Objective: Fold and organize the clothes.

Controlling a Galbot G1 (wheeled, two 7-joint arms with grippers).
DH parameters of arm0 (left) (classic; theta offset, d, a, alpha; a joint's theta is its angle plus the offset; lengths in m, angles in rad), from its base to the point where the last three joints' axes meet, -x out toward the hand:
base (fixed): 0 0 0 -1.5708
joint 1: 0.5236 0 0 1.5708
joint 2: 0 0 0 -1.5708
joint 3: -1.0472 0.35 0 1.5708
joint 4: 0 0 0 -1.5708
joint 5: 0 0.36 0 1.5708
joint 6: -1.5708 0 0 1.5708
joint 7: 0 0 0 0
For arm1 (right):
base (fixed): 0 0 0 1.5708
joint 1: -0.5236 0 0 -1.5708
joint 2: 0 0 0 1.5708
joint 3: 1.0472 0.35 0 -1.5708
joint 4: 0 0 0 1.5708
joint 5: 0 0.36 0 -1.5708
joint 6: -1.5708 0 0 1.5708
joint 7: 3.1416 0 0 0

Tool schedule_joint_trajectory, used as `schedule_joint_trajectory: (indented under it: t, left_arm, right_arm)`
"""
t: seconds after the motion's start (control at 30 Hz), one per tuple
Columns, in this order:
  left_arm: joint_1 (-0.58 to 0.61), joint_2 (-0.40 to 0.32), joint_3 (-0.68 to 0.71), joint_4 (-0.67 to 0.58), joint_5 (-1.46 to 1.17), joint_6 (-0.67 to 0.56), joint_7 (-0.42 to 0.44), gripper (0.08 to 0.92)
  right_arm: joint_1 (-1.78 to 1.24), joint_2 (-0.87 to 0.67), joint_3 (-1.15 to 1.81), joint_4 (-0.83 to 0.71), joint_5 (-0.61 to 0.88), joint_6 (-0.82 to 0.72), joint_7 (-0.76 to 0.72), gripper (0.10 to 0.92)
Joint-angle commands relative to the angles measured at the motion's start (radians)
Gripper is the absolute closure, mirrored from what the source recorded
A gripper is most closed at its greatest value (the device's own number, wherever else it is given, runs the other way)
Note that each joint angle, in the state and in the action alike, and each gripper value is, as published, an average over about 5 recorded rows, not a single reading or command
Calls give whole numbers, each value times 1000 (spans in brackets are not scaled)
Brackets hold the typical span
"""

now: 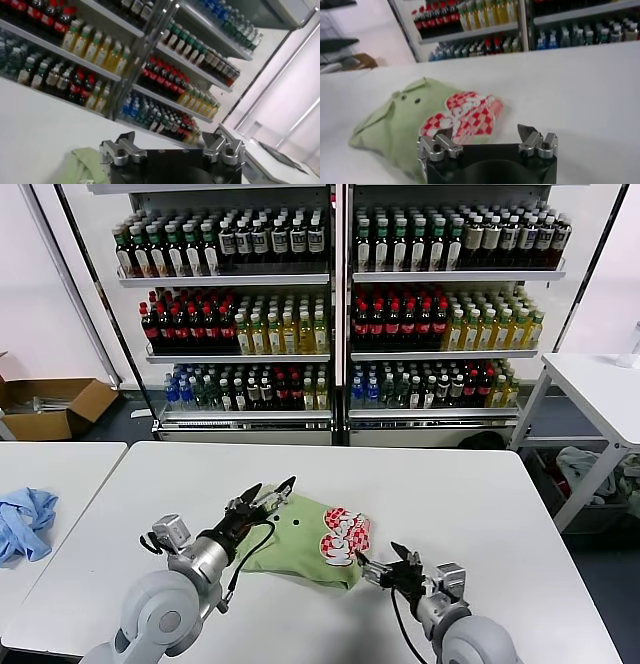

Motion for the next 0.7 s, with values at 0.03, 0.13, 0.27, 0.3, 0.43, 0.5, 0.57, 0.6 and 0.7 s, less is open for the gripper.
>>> schedule_joint_trajectory:
  t: [0.03, 0.13, 0.27, 0.3, 0.43, 0.5, 0.57, 0.6, 0.7]
  left_arm:
    - [29, -8, -32, 5, 12, -2, -5, 177]
    - [28, -14, -32, 0, 3, 2, -14, 177]
    - [33, -19, -45, -10, -44, 14, -43, 177]
    - [36, -19, -49, -9, -50, 16, -47, 177]
    - [45, -21, -63, -6, -52, 18, -50, 177]
    - [47, -23, -67, -3, -48, 18, -49, 177]
    - [46, -24, -67, 0, -40, 19, -49, 177]
    - [46, -24, -67, 1, -35, 19, -48, 177]
    - [46, -22, -70, 2, -27, 20, -47, 177]
  right_arm:
    - [66, 5, -105, -77, -12, -39, 18, 203]
    - [83, 21, -125, -103, -49, -39, 15, 209]
    - [93, 33, -139, -139, -121, -33, -24, 293]
    - [94, 33, -141, -142, -136, -29, -36, 319]
    - [101, 31, -139, -145, -198, -7, -84, 432]
    - [106, 22, -126, -149, -258, 15, -130, 493]
    - [110, 11, -106, -150, -318, 38, -177, 545]
    - [111, 3, -91, -149, -349, 50, -200, 571]
    - [116, -25, -31, -140, -392, 66, -252, 649]
